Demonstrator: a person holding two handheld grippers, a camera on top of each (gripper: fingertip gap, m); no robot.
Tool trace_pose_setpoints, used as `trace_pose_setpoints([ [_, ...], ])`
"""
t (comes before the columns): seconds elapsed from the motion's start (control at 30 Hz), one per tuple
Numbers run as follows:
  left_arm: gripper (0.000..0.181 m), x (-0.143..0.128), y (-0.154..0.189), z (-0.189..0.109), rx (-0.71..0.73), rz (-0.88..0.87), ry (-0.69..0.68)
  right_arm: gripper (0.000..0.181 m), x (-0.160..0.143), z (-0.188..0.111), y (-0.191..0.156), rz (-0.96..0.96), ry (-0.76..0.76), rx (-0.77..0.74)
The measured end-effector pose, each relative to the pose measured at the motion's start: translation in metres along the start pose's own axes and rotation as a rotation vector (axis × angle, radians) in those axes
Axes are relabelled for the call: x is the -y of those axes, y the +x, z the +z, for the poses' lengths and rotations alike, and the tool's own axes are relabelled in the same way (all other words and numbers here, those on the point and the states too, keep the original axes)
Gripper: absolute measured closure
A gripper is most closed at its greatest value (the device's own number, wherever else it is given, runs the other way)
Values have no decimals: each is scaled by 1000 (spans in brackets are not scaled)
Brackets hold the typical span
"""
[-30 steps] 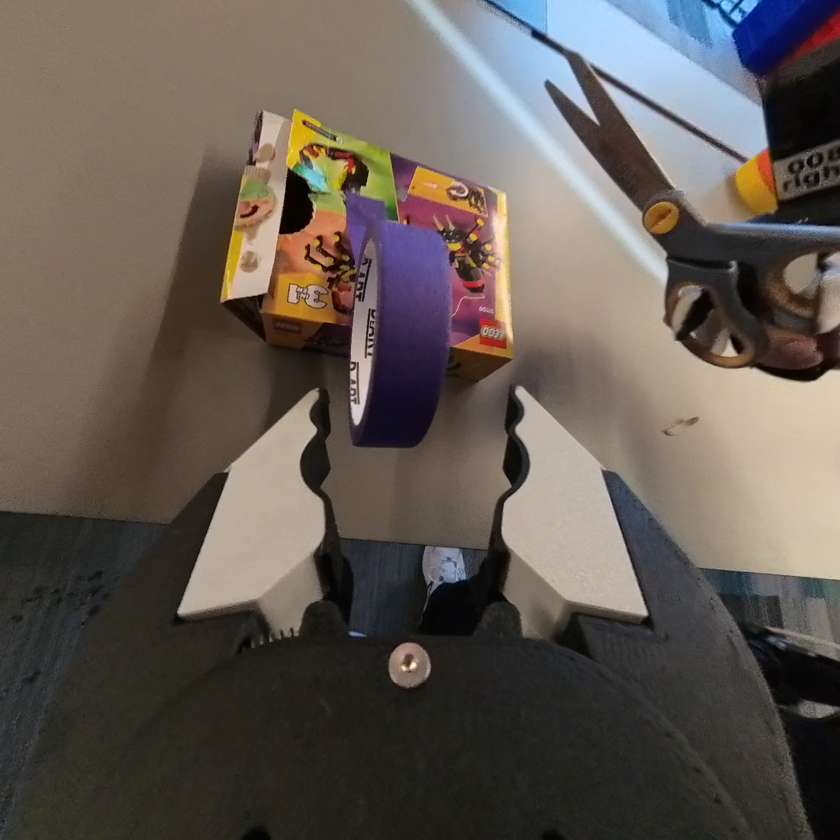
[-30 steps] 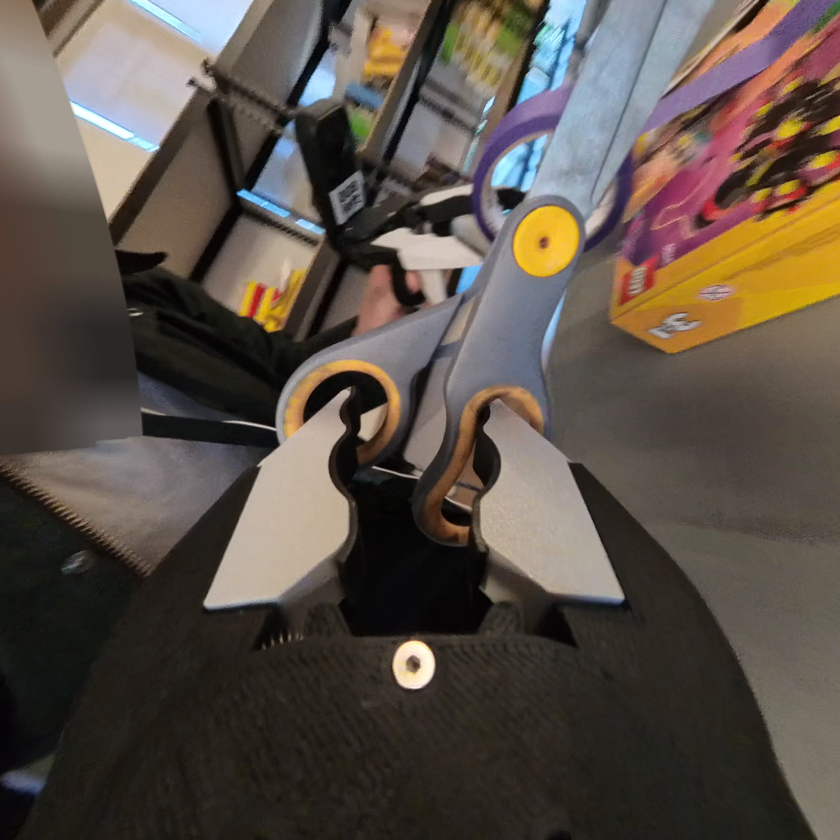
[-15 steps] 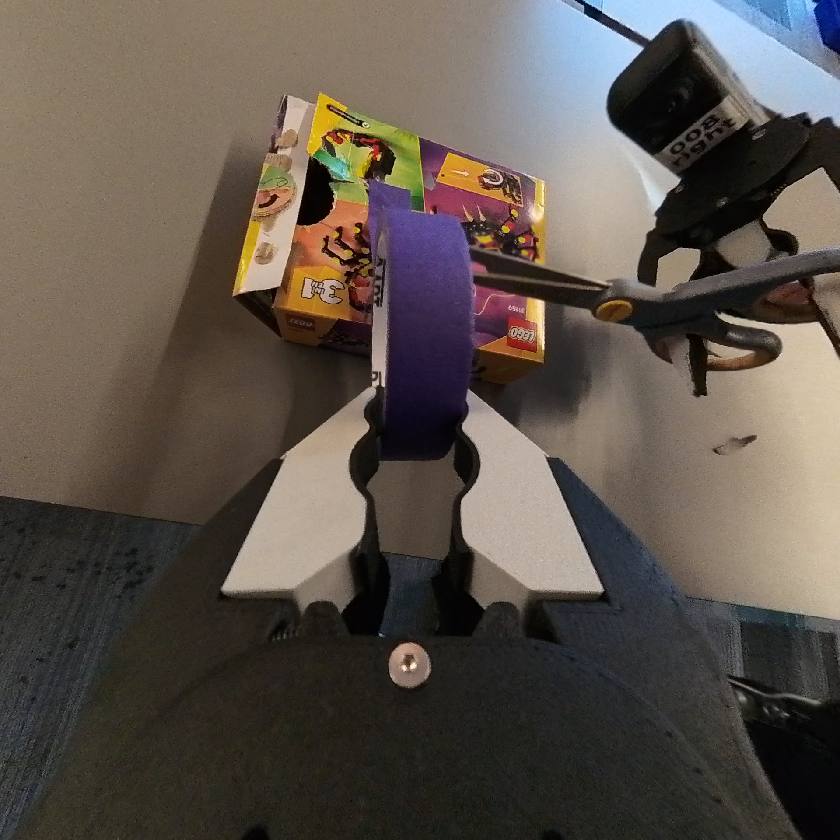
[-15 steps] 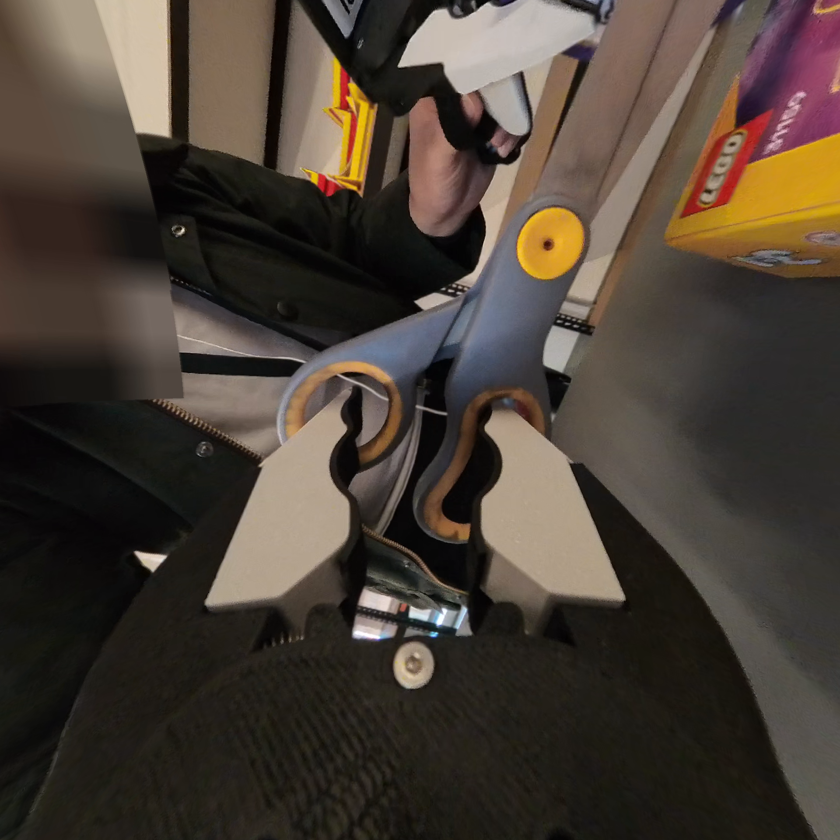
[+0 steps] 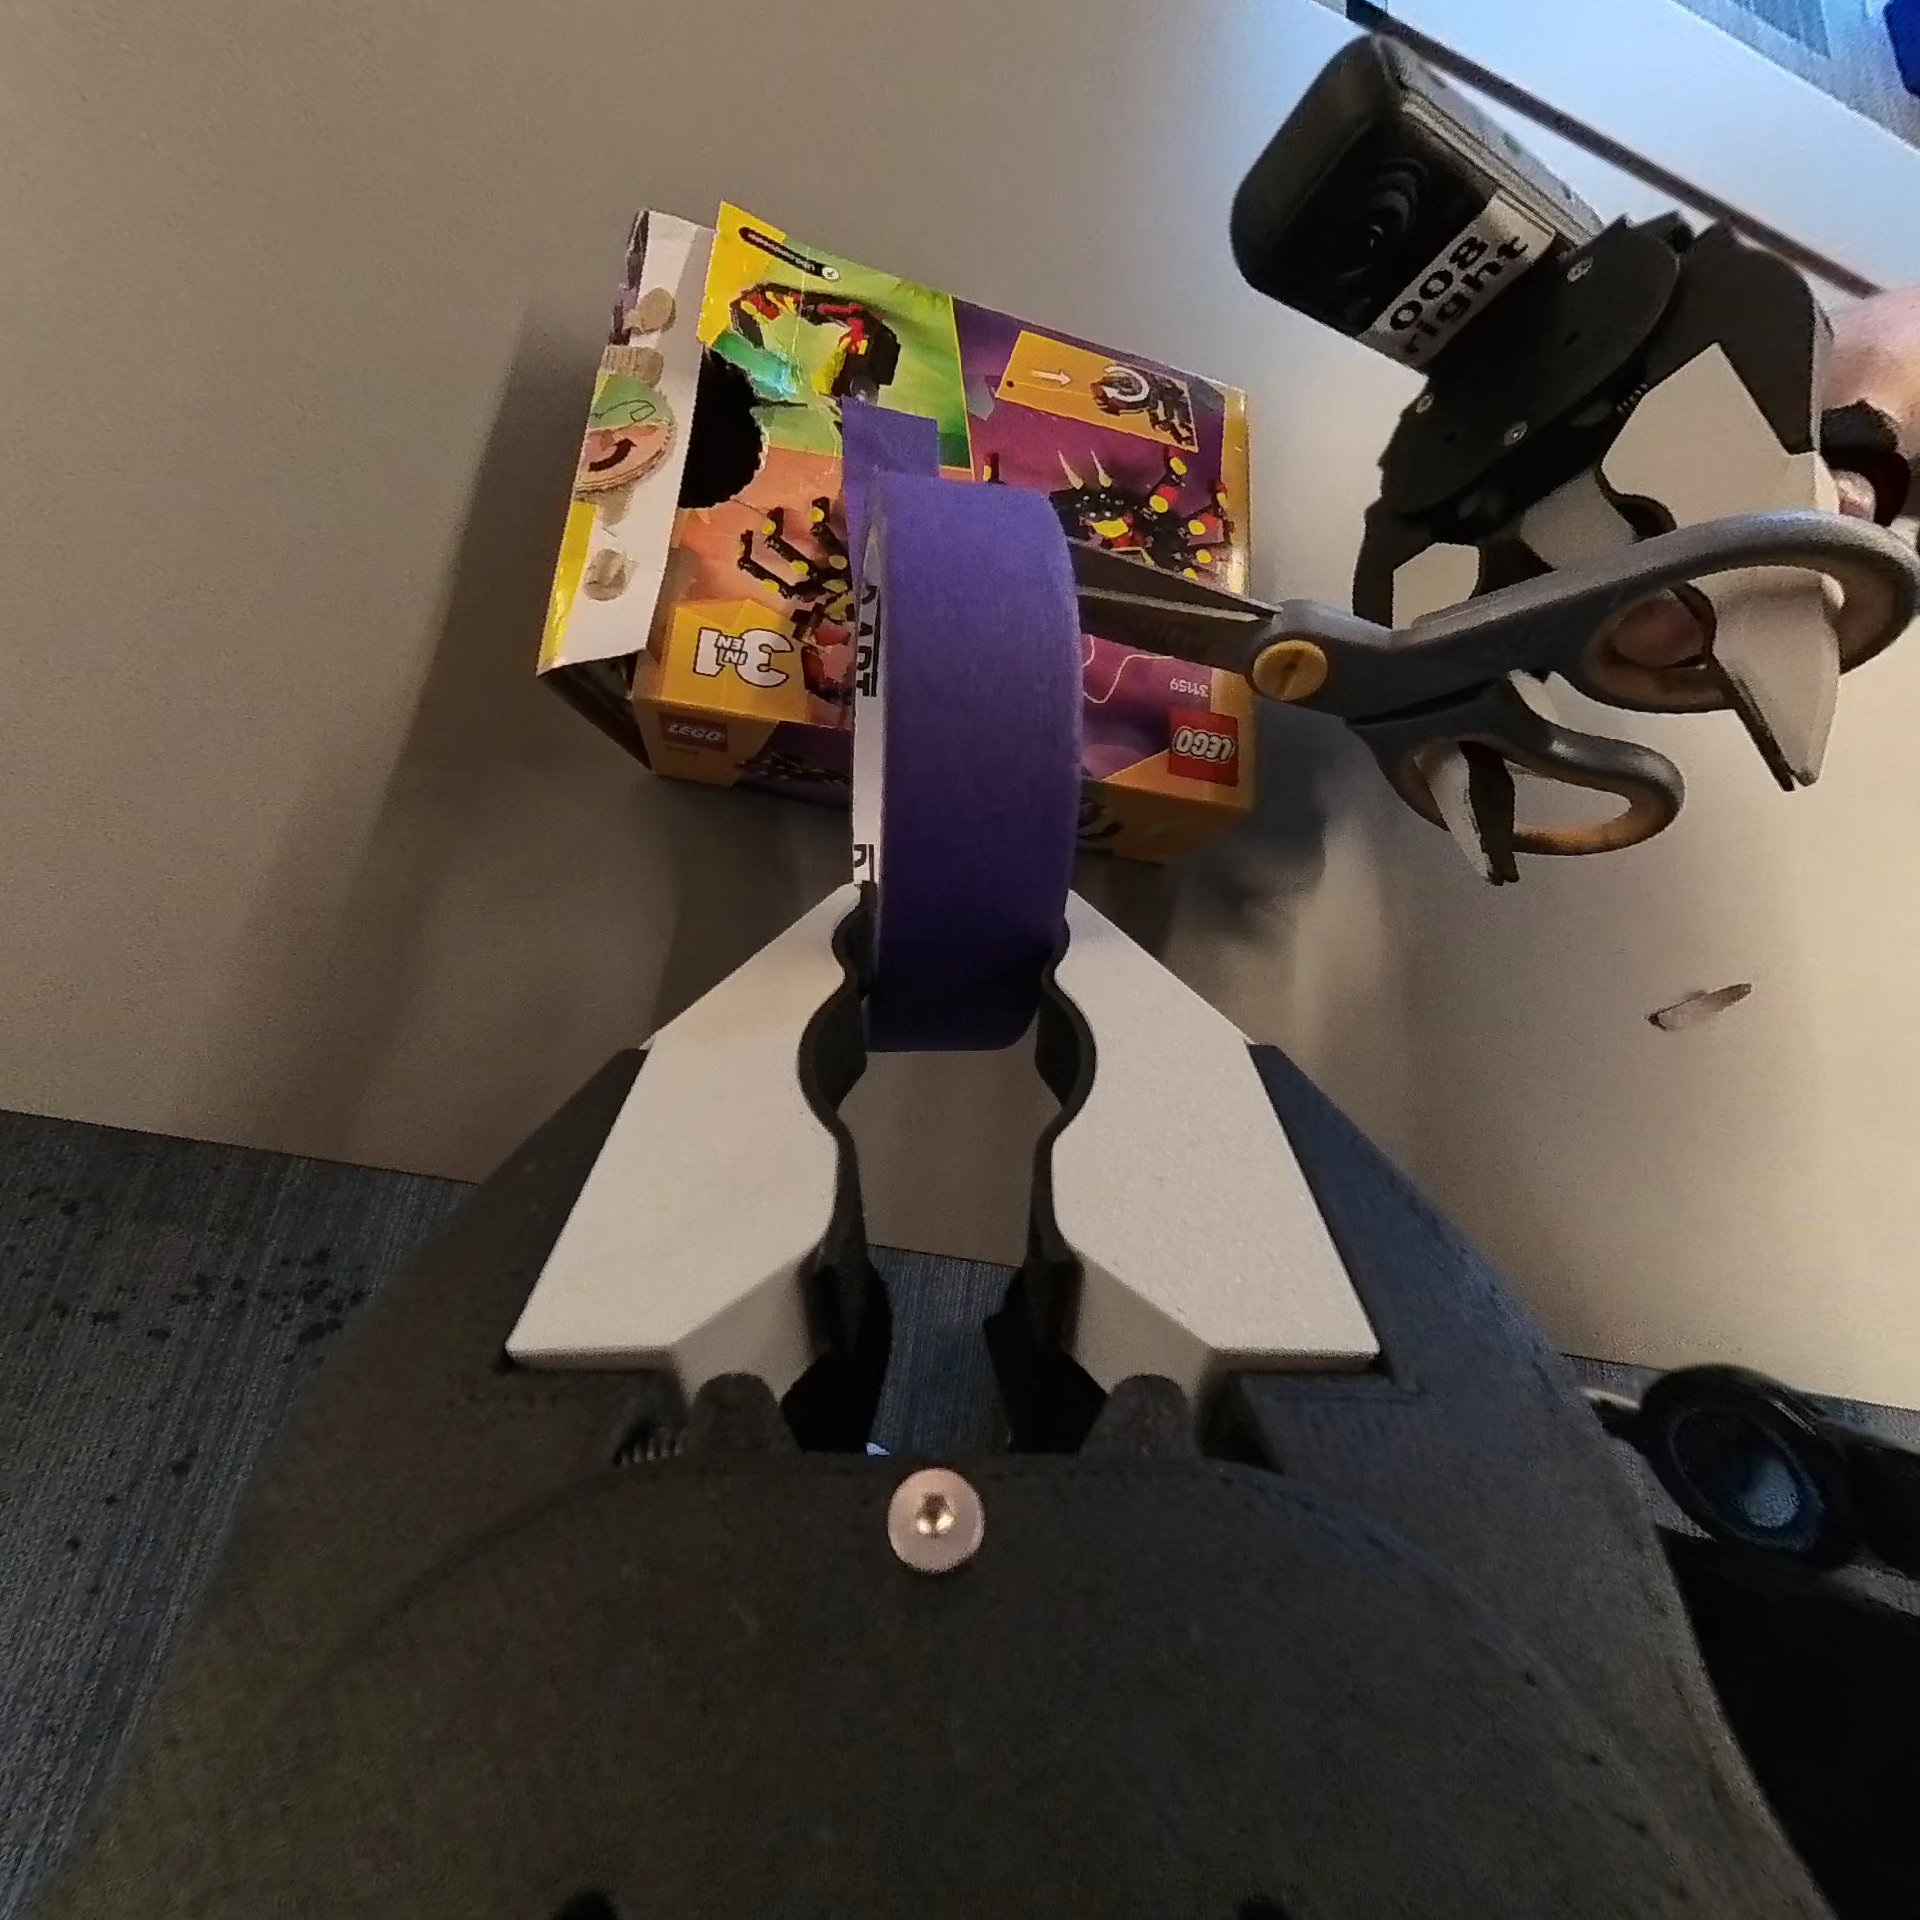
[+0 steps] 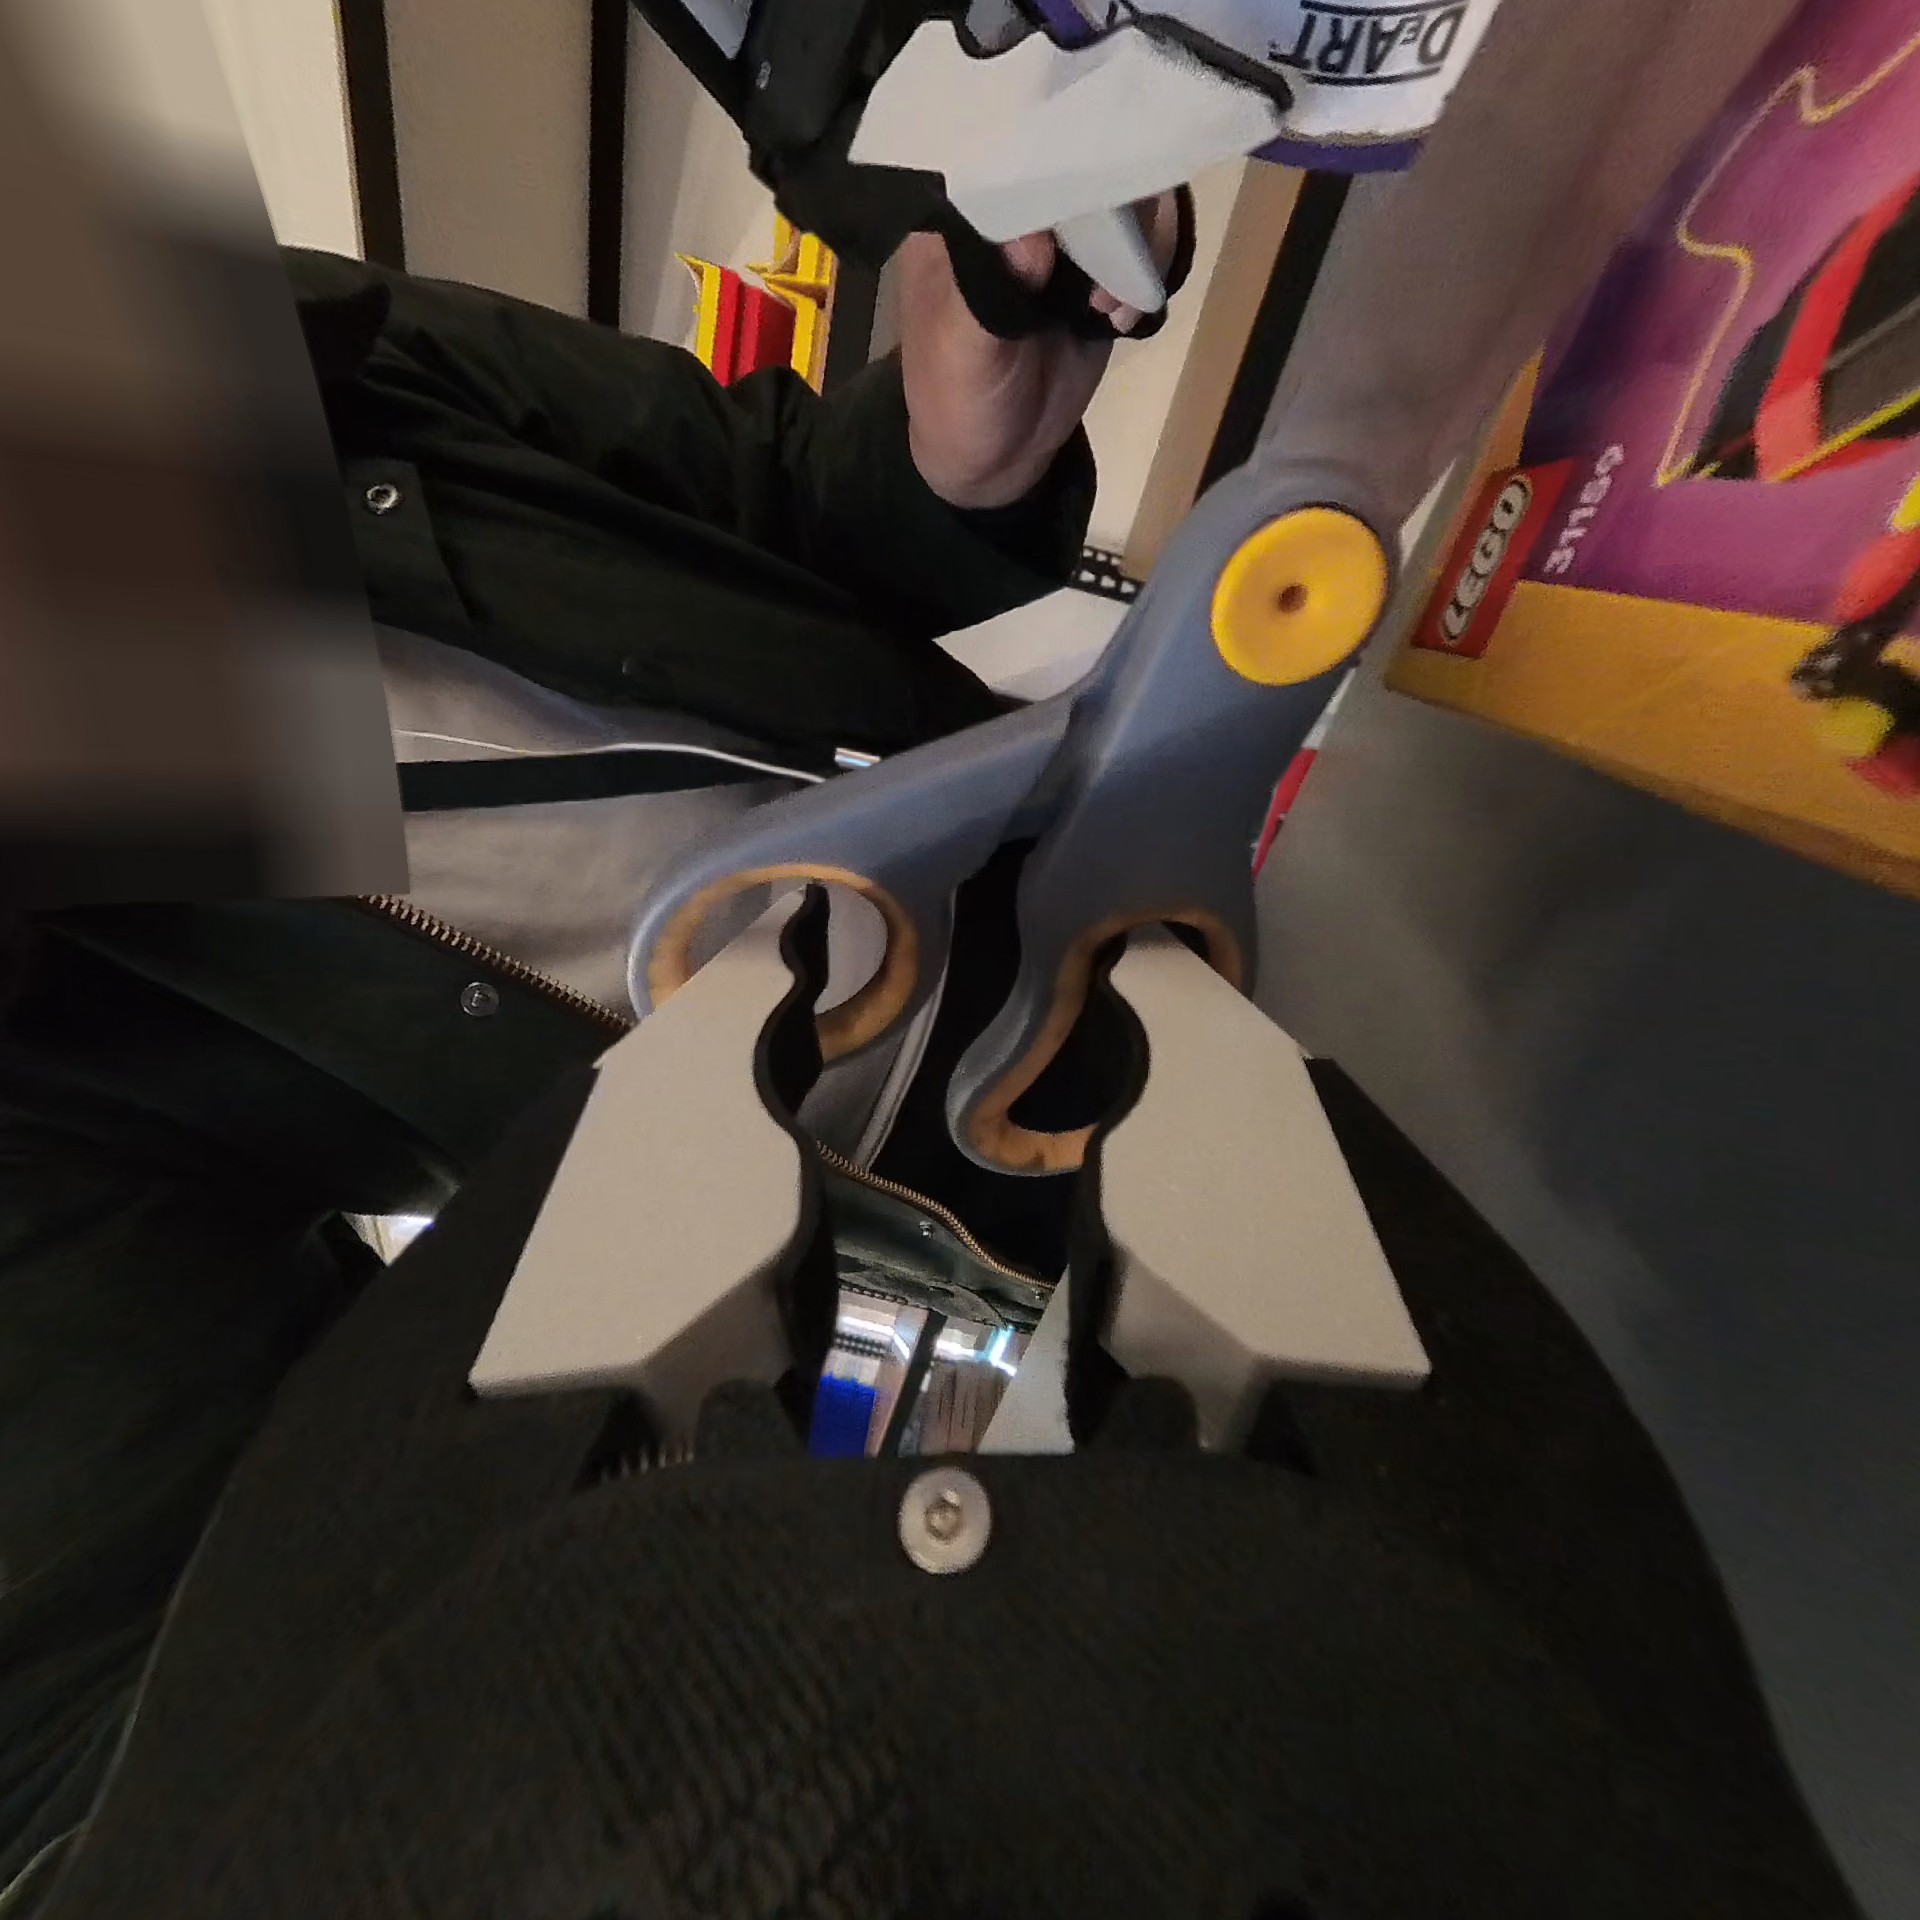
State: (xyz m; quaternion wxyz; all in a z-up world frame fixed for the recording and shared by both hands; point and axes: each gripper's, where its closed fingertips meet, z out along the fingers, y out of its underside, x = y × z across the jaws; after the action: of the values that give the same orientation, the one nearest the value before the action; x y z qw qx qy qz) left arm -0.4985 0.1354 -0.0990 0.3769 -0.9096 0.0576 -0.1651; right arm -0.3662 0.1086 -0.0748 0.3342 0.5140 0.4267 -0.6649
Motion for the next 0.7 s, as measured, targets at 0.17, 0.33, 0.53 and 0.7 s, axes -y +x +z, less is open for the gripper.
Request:
trace_pose_setpoints([
  [0.17, 155, -1, 0, 0, -6, -4, -5, 134, -1, 1, 2, -14, -48, -57],
  [0.33, 155, -1, 0, 0, -7, -4, -8, 134, -9, 4, 5, -12, -104, -113],
  [0.53, 155, -1, 0, 0, -7, -3, -11, 134, -19, 7, 3, 16, -171, -168],
  [0.7, 155, -1, 1, 0, -6, -4, -10, 135, -27, 0, 1, 13, -217, -294],
])
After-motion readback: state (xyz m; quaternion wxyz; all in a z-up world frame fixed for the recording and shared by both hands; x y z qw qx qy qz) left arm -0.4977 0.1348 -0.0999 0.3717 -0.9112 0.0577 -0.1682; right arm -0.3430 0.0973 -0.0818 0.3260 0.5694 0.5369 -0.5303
